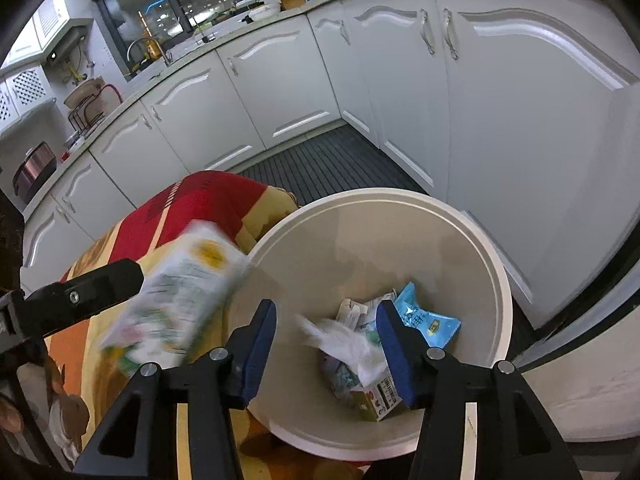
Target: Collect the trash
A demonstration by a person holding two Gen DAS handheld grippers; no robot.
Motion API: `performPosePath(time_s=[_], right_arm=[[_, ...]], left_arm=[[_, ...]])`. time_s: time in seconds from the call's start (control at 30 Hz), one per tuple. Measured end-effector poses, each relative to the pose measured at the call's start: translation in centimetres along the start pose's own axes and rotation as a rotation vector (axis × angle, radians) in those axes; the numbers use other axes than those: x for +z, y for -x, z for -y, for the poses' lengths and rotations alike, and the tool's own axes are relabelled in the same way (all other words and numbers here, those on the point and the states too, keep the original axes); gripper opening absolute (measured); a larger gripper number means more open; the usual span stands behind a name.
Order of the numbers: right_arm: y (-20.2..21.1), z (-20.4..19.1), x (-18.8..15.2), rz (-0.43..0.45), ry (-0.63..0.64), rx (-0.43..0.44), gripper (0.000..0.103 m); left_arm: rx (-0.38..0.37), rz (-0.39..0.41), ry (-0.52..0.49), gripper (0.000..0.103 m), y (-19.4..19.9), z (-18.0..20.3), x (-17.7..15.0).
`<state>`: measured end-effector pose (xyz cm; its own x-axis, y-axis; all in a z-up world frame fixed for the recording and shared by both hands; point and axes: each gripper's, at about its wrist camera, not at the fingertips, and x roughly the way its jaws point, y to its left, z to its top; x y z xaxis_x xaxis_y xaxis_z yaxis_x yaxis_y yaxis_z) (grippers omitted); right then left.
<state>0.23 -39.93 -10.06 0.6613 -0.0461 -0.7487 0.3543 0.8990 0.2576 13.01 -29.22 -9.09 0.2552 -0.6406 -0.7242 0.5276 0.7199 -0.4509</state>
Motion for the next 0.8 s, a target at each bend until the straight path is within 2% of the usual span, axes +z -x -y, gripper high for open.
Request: performPosePath(time_s=[0.07,0.2,0.5,0.6,0.8], right_arm=[[0.4,-0.2,-0.3,0.005,0.001,0.001,0.052],[1.0,-1.1,-0.9,0.023,0.015,-0.002,0.061],[2.7,-3.4,-1.5,0.078,0.057,-0.019,0.061],[3.6,-4.3,-1.5,0.104,0.067,-0.023,0.064],[5.9,-6.3,-1.7,0.171,0.092,-0.021,0.069]], left_arm=[[0.016,0.008,-0.005,0.08,0.4,0.1,-0.1],[0.075,0.046,-0.027,0.08,1.5,0.3,-0.7],[0.162,0.124,-0.031,0.08,4.4,-0.5,-2.1],[0.182,0.158,-0.037,0.08,5.6,-0.5,-2.4],[0.268,0.22,-0.096,0.08,7.8,0.4,-3.2]])
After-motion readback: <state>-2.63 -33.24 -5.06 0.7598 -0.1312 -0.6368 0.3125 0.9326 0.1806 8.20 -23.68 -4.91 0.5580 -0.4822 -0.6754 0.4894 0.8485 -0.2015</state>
